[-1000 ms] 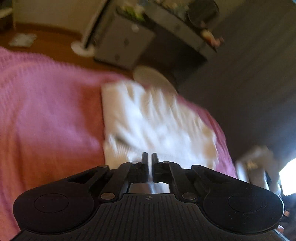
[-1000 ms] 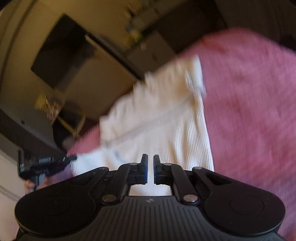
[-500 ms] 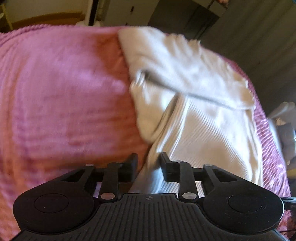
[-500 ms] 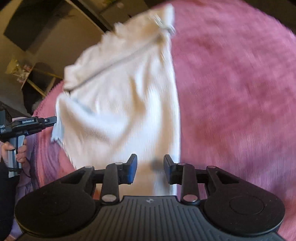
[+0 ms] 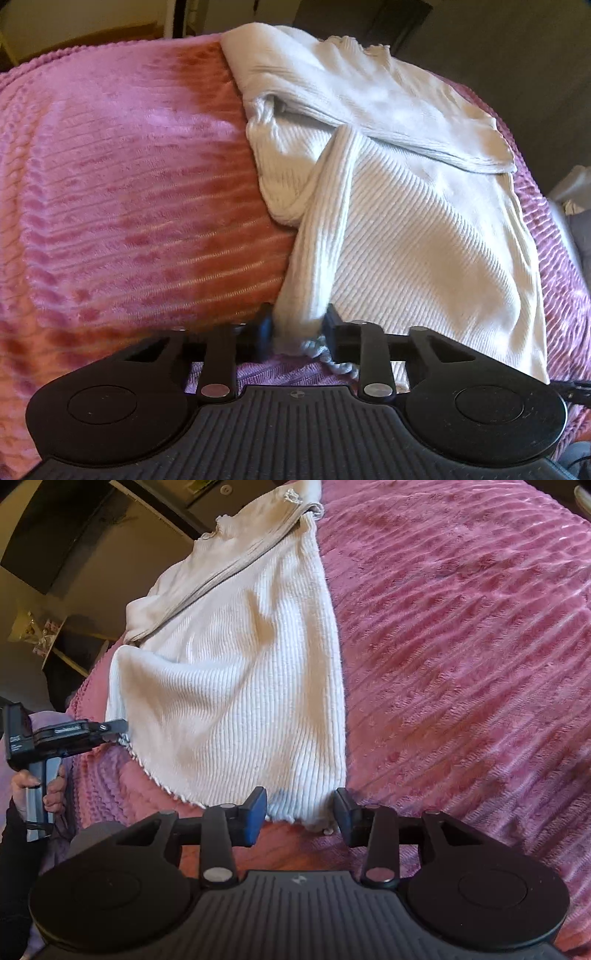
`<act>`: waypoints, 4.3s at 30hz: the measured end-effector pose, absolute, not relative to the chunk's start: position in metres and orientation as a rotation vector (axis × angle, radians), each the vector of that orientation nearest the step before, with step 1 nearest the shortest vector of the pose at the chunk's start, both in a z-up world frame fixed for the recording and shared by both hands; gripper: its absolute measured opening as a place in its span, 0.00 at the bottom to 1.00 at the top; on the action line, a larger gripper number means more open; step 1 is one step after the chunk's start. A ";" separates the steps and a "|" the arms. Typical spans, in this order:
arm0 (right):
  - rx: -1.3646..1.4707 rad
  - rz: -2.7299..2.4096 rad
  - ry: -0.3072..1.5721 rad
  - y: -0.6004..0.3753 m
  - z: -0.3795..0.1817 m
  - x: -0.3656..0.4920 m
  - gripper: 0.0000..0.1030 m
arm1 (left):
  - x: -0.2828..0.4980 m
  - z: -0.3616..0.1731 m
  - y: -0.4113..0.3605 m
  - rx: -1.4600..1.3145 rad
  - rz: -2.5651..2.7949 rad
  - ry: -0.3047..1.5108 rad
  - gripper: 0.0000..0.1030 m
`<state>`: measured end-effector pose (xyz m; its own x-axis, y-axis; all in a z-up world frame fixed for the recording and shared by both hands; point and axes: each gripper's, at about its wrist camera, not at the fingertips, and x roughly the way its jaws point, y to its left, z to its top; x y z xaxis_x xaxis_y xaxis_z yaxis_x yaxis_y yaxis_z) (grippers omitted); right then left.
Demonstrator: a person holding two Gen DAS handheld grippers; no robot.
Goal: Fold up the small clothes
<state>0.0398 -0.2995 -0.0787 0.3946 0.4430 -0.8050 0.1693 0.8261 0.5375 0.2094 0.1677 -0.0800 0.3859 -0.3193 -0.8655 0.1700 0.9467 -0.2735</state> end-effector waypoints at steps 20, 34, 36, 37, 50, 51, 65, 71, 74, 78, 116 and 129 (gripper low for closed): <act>0.713 0.255 0.824 -0.321 -0.003 0.139 0.01 | 0.267 0.016 0.203 -0.516 -0.318 0.877 0.10; 0.409 0.275 1.060 -0.302 -0.051 0.114 0.21 | 0.276 -0.029 0.201 -0.327 -0.212 0.910 0.30; 0.530 0.265 1.121 -0.305 -0.069 0.094 0.26 | 0.267 -0.039 0.202 -0.328 -0.216 0.919 0.48; 0.620 0.273 1.136 -0.306 -0.077 0.085 0.31 | 0.264 -0.043 0.202 -0.328 -0.216 0.924 0.49; 0.914 0.252 1.107 -0.301 -0.102 0.073 0.09 | 0.285 -0.043 0.159 -0.398 -0.329 1.004 0.07; 0.906 0.267 1.059 -0.305 -0.087 0.082 0.09 | 0.287 -0.029 0.161 -0.449 -0.364 0.966 0.07; 0.423 0.126 0.621 -0.339 0.007 0.212 0.67 | 0.318 -0.006 0.169 -0.297 -0.200 0.721 0.41; 0.309 0.058 0.729 -0.334 -0.030 0.236 0.62 | 0.327 -0.043 0.144 -0.170 -0.196 0.805 0.51; 0.241 0.056 0.727 -0.324 -0.031 0.264 0.59 | 0.340 -0.048 0.138 -0.160 -0.184 0.809 0.55; 0.171 0.039 0.758 -0.321 -0.037 0.292 0.57 | 0.357 -0.052 0.131 -0.143 -0.167 0.834 0.55; 0.080 0.047 0.667 -0.305 -0.031 0.315 0.08 | 0.366 -0.011 0.117 -0.001 -0.091 0.701 0.09; -0.029 -0.009 0.601 -0.293 -0.018 0.358 0.08 | 0.398 0.013 0.117 -0.013 -0.011 0.597 0.09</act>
